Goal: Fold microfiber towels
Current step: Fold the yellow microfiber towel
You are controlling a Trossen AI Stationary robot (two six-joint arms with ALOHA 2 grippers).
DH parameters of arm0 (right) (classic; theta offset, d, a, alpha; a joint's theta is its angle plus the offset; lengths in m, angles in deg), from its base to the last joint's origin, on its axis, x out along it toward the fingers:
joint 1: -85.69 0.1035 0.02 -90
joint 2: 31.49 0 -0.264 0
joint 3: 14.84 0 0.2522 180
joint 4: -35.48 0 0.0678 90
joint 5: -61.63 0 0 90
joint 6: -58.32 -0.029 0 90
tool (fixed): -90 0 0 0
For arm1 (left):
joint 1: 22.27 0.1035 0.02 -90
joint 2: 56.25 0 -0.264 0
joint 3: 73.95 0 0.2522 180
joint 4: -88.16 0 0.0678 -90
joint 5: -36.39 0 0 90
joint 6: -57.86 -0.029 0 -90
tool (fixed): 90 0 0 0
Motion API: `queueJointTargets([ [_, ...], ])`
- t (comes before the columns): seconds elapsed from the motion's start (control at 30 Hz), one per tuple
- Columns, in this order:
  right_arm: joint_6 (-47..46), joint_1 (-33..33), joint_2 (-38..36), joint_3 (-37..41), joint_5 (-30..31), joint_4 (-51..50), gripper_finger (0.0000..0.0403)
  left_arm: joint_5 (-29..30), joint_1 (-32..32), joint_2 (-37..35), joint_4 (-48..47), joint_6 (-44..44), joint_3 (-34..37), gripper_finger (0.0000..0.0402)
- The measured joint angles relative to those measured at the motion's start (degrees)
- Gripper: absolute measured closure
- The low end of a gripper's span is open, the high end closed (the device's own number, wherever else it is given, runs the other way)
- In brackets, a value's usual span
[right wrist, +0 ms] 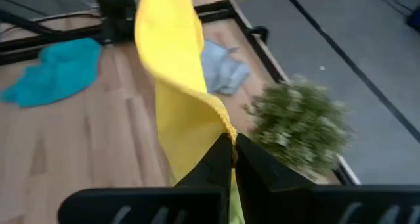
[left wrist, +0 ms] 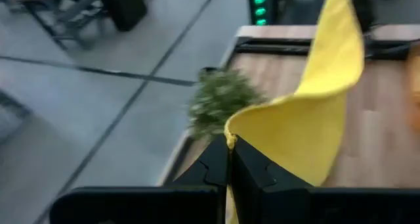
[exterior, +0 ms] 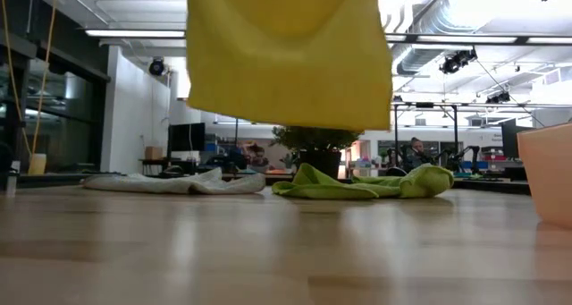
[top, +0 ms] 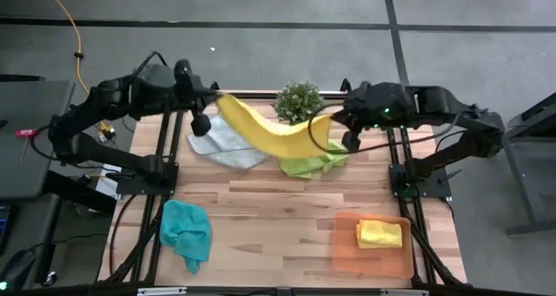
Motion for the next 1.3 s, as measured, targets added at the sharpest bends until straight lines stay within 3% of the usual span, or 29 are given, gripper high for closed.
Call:
queueJointTargets([
  [0.2,-4.2,4.1,0.2,1.6,0.0,-4.3,0.0403,-2.6,-1.6,-0.3,-12.3,5.4,-0.1,0.0401],
  [0.3,-8.0,7.4,0.6,6.0,0.0,-4.1,0.0403,-2.3,-6.8,-0.5,-18.2,12.6,2.7,0.0401],
  [0.4,-13.3,11.3,0.6,12.8,-0.2,-0.6,0.0403,-1.8,-14.0,-2.1,-17.4,21.4,9.8,0.0401],
  [0.57,-24.2,18.1,0.6,25.4,-3.3,9.0,0.0403,-3.2,-27.5,-4.8,-10.6,39.0,26.3,0.0401],
  [0.73,-35.5,24.5,0.6,38.1,-6.5,26.3,0.0403,-5.8,-41.8,-4.5,11.3,56.9,43.0,0.0401],
  [0.87,-43.5,28.2,0.6,46.4,-8.2,41.3,0.0403,-5.1,-49.8,-1.1,29.3,68.6,52.4,0.0401],
  [1.1,-49.6,30.0,0.6,50.3,-12.7,43.5,0.0403,-5.0,-56.1,3.0,36.3,81.2,55.4,0.0401],
  [1.2,-47.9,28.6,0.6,49.5,-17.0,42.7,0.0403,-4.3,-56.2,1.3,36.7,83.1,55.4,0.0401],
  [1.3,-45.9,25.6,0.6,48.9,-18.3,40.0,0.0403,0.0,-54.9,-1.9,34.5,83.3,55.3,0.0401],
])
